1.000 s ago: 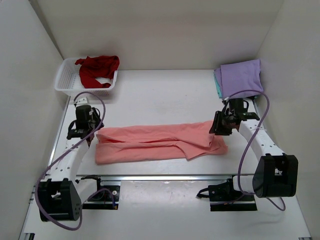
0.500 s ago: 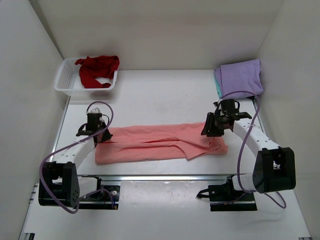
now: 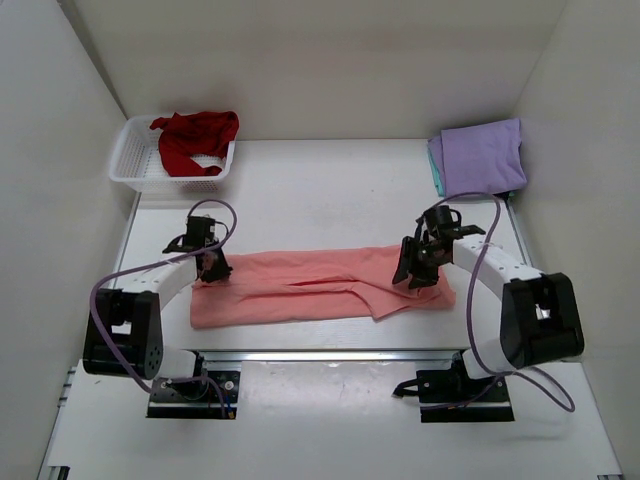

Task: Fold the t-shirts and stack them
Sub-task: Fold the other side of the tshirt into a rectangle, then rotate the tshirt 90 degrees

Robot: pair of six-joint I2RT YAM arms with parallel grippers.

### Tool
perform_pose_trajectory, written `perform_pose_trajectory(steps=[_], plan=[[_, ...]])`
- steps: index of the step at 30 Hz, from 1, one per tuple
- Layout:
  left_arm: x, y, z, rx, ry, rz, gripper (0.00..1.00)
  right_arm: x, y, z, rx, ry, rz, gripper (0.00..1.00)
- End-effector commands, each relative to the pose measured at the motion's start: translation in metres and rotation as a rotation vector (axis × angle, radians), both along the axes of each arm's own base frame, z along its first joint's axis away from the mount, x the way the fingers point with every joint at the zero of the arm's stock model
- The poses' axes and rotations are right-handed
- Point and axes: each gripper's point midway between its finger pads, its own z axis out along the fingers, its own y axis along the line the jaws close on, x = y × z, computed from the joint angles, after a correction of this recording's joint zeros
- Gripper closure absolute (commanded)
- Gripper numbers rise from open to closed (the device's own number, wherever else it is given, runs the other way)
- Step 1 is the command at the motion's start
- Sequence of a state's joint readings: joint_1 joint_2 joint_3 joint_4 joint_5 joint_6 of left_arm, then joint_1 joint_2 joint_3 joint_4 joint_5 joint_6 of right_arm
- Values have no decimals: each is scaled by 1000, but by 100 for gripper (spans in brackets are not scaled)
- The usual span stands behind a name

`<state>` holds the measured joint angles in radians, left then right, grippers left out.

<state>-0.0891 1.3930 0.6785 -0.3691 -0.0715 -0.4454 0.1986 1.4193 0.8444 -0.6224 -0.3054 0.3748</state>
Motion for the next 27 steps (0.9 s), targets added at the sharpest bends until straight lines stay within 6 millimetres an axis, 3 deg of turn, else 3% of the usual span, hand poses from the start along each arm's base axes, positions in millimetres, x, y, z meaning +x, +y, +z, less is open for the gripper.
perform_pose_trajectory(steps=[1,4,5,6,7,10,11,13,14,16,17,18,19,21,23,24,25,27], plan=[[-25,-18,2,-55,58,-65,75,2,-10,-24,-58,61,-68,55],[-49,-29,-4,-85,125,-90,79,31,-11,-38,-94,92,-67,55],[-62,-37,-9,-106,166,-115,79,32,-12,-52,-110,137,-66,54],[-70,-44,-11,-133,194,-139,80,53,-9,-44,-105,102,-55,54],[-76,-47,-14,-144,219,-144,80,56,-7,-57,-118,143,-47,54],[-106,-64,-29,-188,324,-198,80,122,8,-41,-98,52,-37,54],[-113,-67,-33,-191,352,-210,80,129,10,-46,-98,63,-34,54],[-123,-80,-39,-228,398,-231,80,166,28,-30,-68,-18,5,54],[-125,-82,-41,-236,411,-236,81,167,37,-40,-57,14,29,53],[-132,-97,-42,-277,444,-265,81,199,61,-24,-21,-53,100,53],[-130,-103,-40,-292,440,-279,82,198,63,-38,-22,-3,111,53],[-133,-109,-39,-293,450,-299,81,216,71,-36,-28,-37,149,52],[-127,-116,-34,-308,433,-310,78,230,75,-19,-41,-76,164,52],[-110,-125,-19,-329,373,-307,76,245,74,-17,-101,-87,180,52],[-89,-129,1,-360,283,-278,72,270,74,16,-116,-189,172,52],[-76,-128,15,-373,226,-261,69,272,69,25,-122,-199,166,50],[-63,-120,26,-358,169,-228,67,283,67,51,-119,-264,147,51],[-43,-113,50,-347,84,-197,64,288,61,84,-116,-325,122,51]])
